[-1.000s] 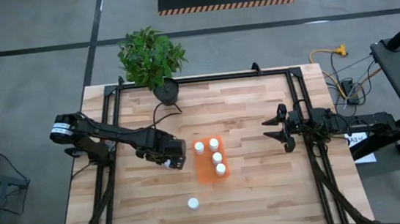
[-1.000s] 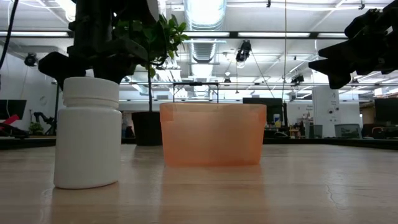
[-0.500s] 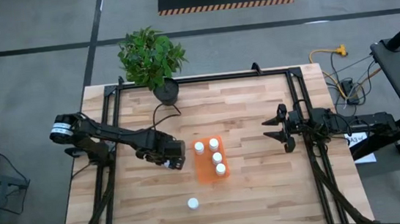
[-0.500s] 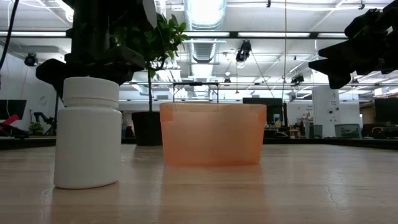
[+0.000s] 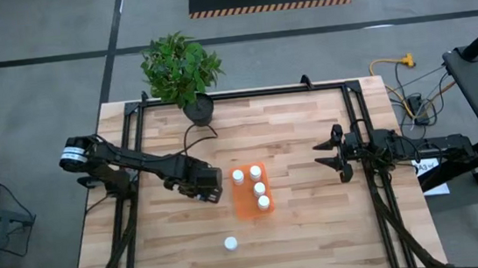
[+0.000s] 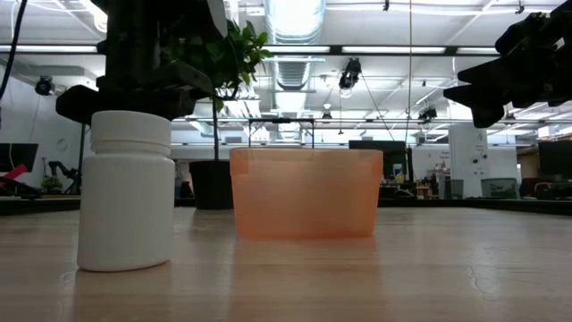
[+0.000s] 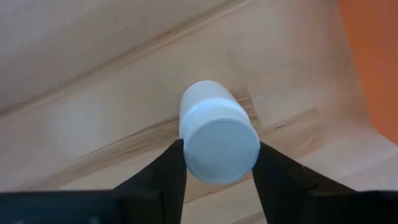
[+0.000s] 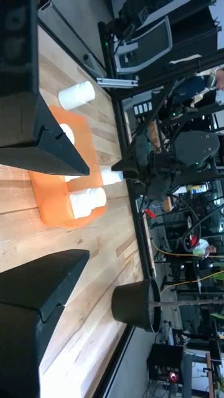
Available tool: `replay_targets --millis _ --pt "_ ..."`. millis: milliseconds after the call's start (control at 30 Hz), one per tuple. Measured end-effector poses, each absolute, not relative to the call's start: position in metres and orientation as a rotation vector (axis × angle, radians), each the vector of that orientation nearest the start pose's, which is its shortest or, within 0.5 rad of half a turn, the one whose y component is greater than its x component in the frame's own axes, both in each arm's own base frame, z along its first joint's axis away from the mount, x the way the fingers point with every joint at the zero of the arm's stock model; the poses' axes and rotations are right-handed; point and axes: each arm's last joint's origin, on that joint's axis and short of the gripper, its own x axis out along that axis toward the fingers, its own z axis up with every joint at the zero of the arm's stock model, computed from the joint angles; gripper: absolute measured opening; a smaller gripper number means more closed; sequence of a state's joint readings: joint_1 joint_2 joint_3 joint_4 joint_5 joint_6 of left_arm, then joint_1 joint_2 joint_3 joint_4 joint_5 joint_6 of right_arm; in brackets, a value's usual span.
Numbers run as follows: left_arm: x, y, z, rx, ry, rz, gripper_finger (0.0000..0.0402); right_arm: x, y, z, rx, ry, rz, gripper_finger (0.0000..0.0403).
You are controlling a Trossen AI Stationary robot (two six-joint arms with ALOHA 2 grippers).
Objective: Pick and place pill bottles into a basket
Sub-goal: Put the white pill bottle into the orange container
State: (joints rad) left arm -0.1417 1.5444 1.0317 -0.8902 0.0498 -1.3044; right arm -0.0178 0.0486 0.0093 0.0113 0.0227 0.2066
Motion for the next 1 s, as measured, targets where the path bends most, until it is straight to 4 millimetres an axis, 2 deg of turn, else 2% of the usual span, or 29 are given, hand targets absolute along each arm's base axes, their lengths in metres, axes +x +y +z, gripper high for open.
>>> replay_targets --millis 200,367,500,1000 --pt "0.270 -0.041 0.206 -0.950 1.319 0.668 0.0140 0.100 -0.002 0.164 0.206 0.024 -0.043 0.0194" --pt "0.276 -0.042 0.218 -0.876 1.321 0.540 0.0140 0.100 -0.002 0.164 0.206 0.024 -0.043 0.0194" --pt "0.281 -0.044 0.233 -0.817 1.311 0.447 0.0140 0.100 -0.002 0.164 0.207 0.024 -0.043 0.0194" --pt "0.293 -0.045 0.294 -0.645 1.267 0.296 0.0139 0.100 -0.002 0.164 0.206 0.024 -0.043 0.0194"
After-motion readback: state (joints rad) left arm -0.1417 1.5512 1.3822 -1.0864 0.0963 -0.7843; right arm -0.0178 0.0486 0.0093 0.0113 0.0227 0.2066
